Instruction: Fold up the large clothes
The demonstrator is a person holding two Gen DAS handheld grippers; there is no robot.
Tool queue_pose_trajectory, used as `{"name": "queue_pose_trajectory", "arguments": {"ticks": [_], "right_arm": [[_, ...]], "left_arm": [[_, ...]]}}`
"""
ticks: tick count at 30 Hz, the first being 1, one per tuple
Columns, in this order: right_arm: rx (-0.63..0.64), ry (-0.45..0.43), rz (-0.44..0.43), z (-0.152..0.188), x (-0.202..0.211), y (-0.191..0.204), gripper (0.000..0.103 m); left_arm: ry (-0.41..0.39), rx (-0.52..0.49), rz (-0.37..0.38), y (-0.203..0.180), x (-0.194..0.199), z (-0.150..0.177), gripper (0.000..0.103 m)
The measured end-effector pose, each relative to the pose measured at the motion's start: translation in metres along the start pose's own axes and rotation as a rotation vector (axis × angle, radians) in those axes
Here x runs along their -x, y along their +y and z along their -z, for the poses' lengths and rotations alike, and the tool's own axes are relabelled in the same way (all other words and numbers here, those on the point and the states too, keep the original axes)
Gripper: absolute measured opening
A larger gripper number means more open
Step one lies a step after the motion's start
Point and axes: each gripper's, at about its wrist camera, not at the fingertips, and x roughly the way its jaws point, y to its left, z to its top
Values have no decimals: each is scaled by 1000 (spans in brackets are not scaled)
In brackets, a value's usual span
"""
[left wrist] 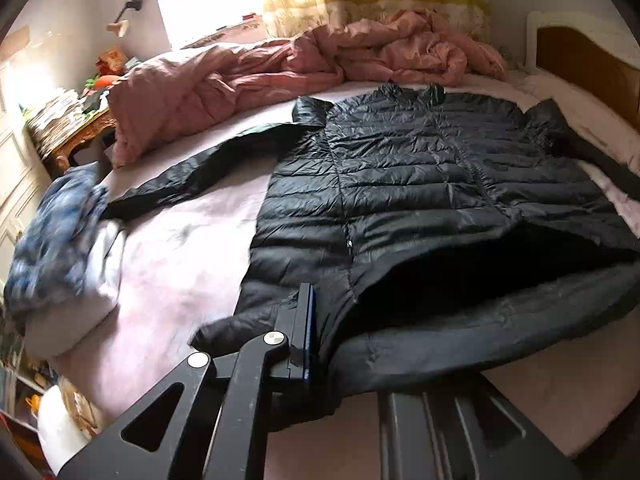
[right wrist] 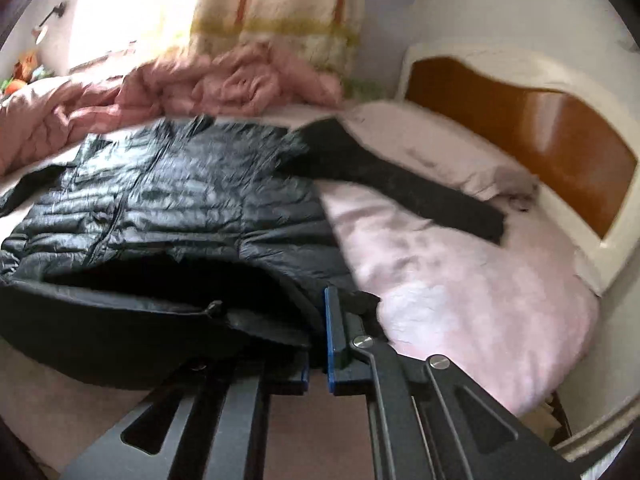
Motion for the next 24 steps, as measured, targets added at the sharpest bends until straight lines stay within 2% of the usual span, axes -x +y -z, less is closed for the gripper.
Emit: {"name": "queue_pose_trajectory", "arguments": {"ticks": [2,5,6,7,9,10,11,12,13,14,15,16,17,18,19,22,24], "right_arm": [[12,29,-13,-9,-19,3,4],[27,85,-56,-21,-52,10,5],[24,108,-75,-25,-65,11,5],[15,115,-98,-28,-75,12,5],[-6,94,-153,-31,-93,14,5],[-1,83,-179,-30,-98,16,7],[1,72,-193,-27,-101,17,9],[-5,62,-197,-23,-103,17,9],[-12,60,-207,-20,-104,16,10],[-18,61,-219,-18,-104,15,12],[-26,58,-235,-17,-103,13,15],[-35,50,-250,-17,-100,10,26],[-44,38,-256,-17,-98,8,46],[-59,14,-254,-17,-92,4,60],[-72,-16,-245,-16,-86,1,78],[-76,-59,-253,-16,-74,-4,79],[-74,-70,-265,-15,-65,-8,79]], "left_arm": [[35,-15,-7,-4,-20,-11,13],[104,21,68,1,-57,-22,15],[104,35,110,3,-68,-23,15],[92,34,118,5,-76,-22,18],[32,-4,85,2,-77,-14,26],[-18,-25,49,0,-72,-9,39],[-64,-39,12,-2,-67,-5,59],[-111,-49,-18,-3,-61,-1,71],[-147,-54,-42,-3,-55,3,92],[-176,-50,-69,-2,-49,5,103],[-210,-40,-100,-2,-43,7,103],[-246,-32,-117,0,-36,9,103],[-278,-24,-116,1,-29,11,103],[-309,-14,-109,1,-22,12,103],[-339,-1,-103,2,-14,13,103],[-418,19,-70,3,6,15,103],[-435,55,3,5,16,17,103]]}}
